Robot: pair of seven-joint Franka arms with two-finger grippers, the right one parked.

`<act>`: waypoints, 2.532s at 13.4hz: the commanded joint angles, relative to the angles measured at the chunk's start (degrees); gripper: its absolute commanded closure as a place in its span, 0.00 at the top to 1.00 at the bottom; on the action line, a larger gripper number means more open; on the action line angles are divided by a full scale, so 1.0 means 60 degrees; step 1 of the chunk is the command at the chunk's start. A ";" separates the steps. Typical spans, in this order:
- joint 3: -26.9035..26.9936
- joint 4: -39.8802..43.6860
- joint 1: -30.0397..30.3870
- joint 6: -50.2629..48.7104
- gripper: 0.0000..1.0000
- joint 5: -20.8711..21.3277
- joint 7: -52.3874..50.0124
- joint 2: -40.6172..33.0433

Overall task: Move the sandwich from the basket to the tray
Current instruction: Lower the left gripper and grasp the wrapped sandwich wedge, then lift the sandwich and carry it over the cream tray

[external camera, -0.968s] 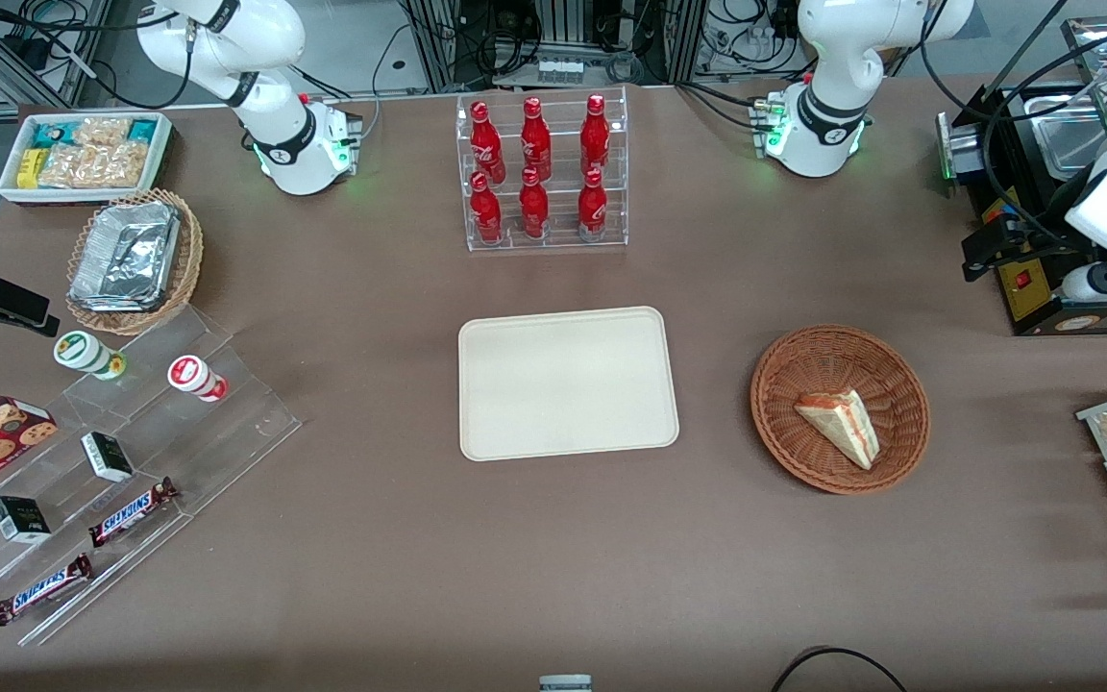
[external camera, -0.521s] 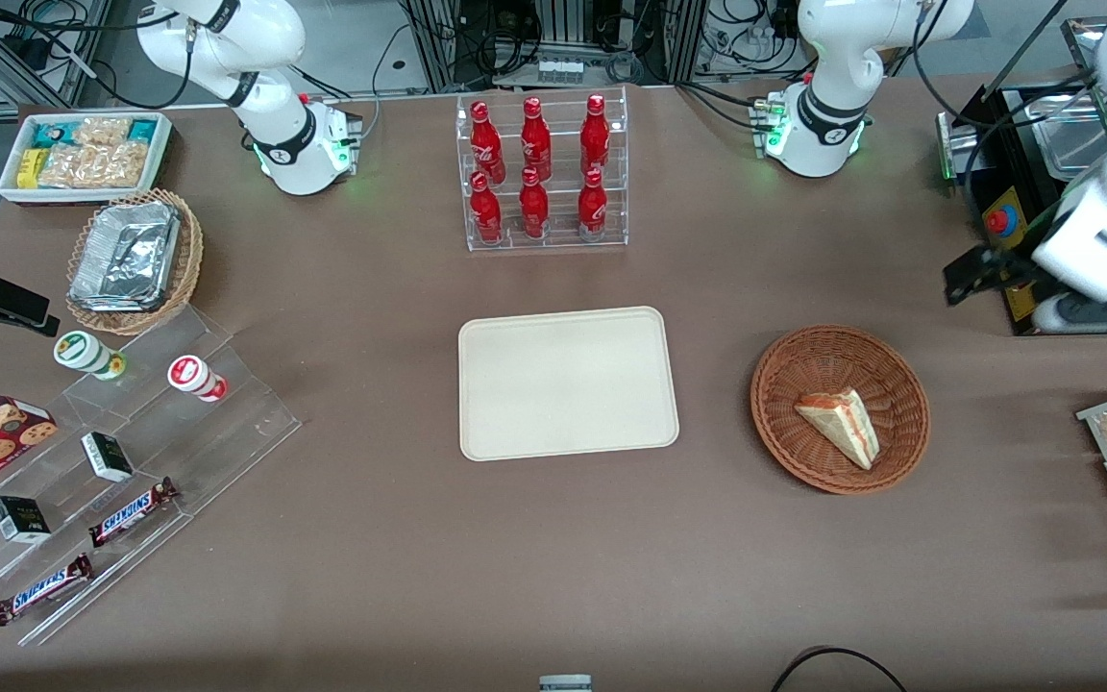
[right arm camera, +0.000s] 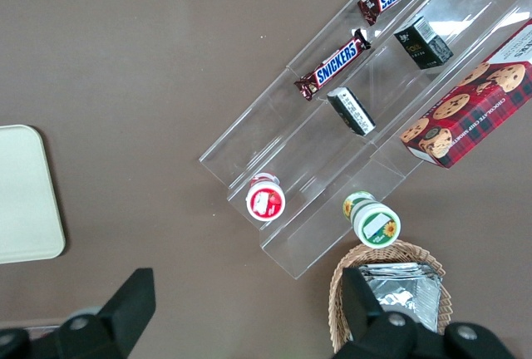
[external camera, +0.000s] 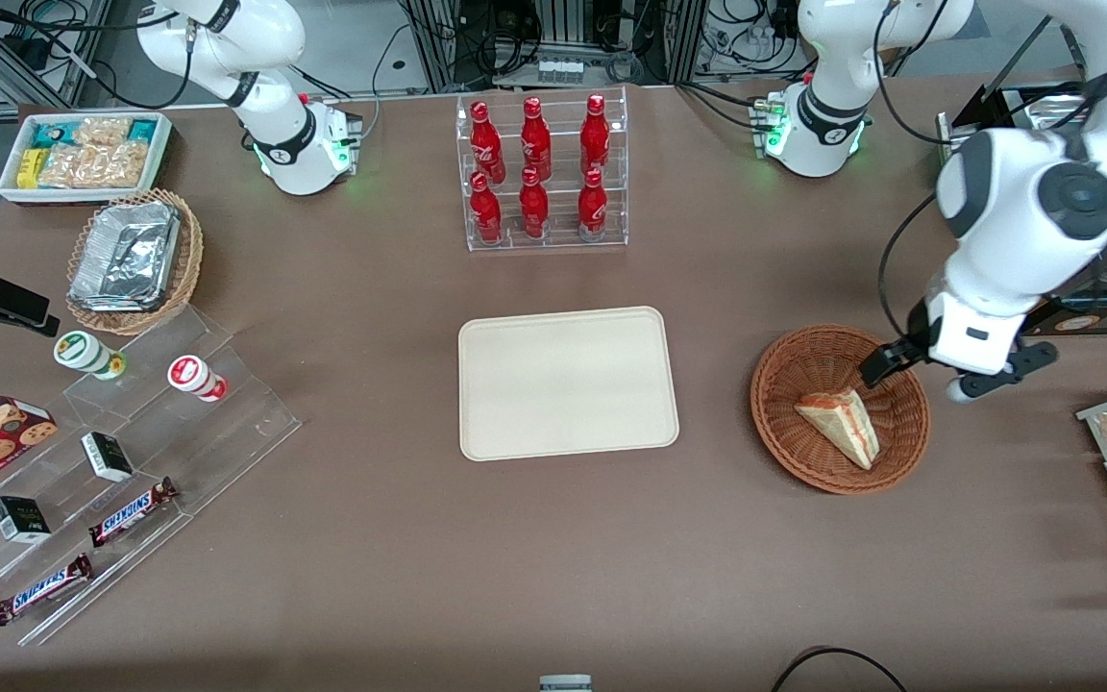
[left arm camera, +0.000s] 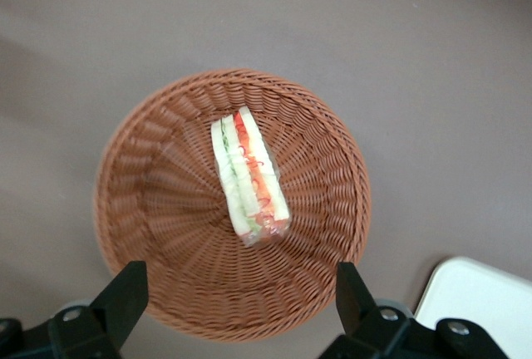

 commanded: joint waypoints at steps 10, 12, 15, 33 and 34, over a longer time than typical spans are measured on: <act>-0.0045 -0.0605 0.0104 0.2557 1.00 0.0028 -0.1408 0.2073; -0.0045 -0.0605 0.0104 0.3011 0.94 0.0028 -0.1409 0.2410; -0.0016 -0.0313 0.0148 0.3028 0.00 0.0028 -0.1365 0.2587; -0.0573 0.7421 -0.4521 -0.3406 0.00 0.0131 -0.1555 0.4986; -0.0558 0.7423 -0.4930 -0.3041 0.00 0.0261 -0.1613 0.5236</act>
